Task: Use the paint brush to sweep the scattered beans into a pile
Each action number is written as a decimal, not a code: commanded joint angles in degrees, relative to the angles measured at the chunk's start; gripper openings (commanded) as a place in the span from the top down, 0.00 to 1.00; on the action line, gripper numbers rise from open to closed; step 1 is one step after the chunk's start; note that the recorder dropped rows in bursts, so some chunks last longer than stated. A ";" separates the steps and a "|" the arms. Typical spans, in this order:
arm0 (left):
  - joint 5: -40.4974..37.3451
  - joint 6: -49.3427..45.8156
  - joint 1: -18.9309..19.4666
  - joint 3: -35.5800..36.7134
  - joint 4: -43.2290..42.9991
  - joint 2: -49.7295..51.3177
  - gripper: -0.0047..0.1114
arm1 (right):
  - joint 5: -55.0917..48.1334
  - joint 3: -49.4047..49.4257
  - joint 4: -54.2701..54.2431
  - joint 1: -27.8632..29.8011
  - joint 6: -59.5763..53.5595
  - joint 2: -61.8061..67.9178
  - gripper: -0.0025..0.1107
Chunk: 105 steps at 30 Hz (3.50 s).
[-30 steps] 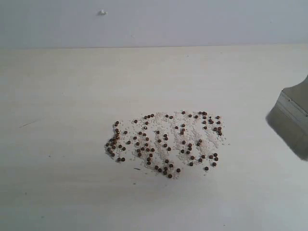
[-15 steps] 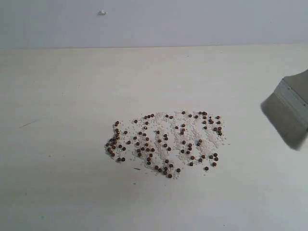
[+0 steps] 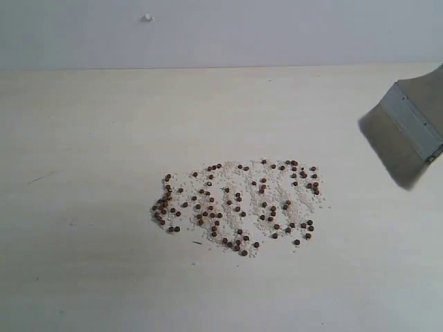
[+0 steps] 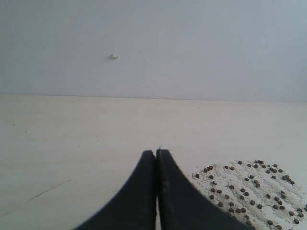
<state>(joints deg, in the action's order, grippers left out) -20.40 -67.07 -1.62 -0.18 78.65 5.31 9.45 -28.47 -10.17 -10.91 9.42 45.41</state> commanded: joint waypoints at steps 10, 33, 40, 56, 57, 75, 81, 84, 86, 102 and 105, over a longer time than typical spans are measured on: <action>0.32 -0.26 -0.34 0.18 0.08 0.06 0.96 | 7.02 9.59 4.51 0.24 6.25 1.71 0.98; 0.32 -0.26 -0.34 0.18 0.08 0.06 0.96 | 21.55 13.20 10.64 0.24 3.18 5.87 0.98; 0.32 -0.26 -0.34 0.18 0.08 0.06 0.96 | 30.95 13.20 10.86 0.24 6.34 12.08 0.98; -0.27 -0.26 -0.34 0.18 0.08 0.06 0.96 | 30.21 3.59 11.04 0.24 3.17 26.32 0.98; -0.27 -0.26 -0.34 0.18 0.08 0.06 0.96 | 29.59 3.05 11.29 0.24 2.02 26.32 0.98; -0.27 -0.26 -0.34 0.18 0.08 0.06 0.96 | 24.87 -4.60 10.17 -8.90 -0.43 31.70 0.98; -0.27 -0.26 -0.34 0.18 0.08 0.06 0.96 | 32.01 -5.23 -9.30 -20.86 -13.29 34.98 0.98; -0.27 -0.26 -0.34 0.18 0.08 0.06 0.96 | 40.47 -5.23 -16.42 -30.16 -13.98 38.10 0.98; -0.27 -0.26 -0.34 0.18 0.08 0.06 0.96 | 46.90 -5.32 -20.92 -35.79 -13.98 40.87 0.98; -0.27 -0.26 -0.34 0.18 0.08 0.06 0.96 | 60.19 -31.13 -51.27 -56.68 -20.79 68.19 0.98; -0.27 -0.26 -0.34 0.18 0.08 0.06 0.96 | 59.24 -32.38 -53.32 -56.68 -20.79 69.78 0.98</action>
<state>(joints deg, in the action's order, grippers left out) -20.51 -67.07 -1.62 -0.18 78.56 5.31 67.94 -59.59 -61.84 -67.57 -10.87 114.08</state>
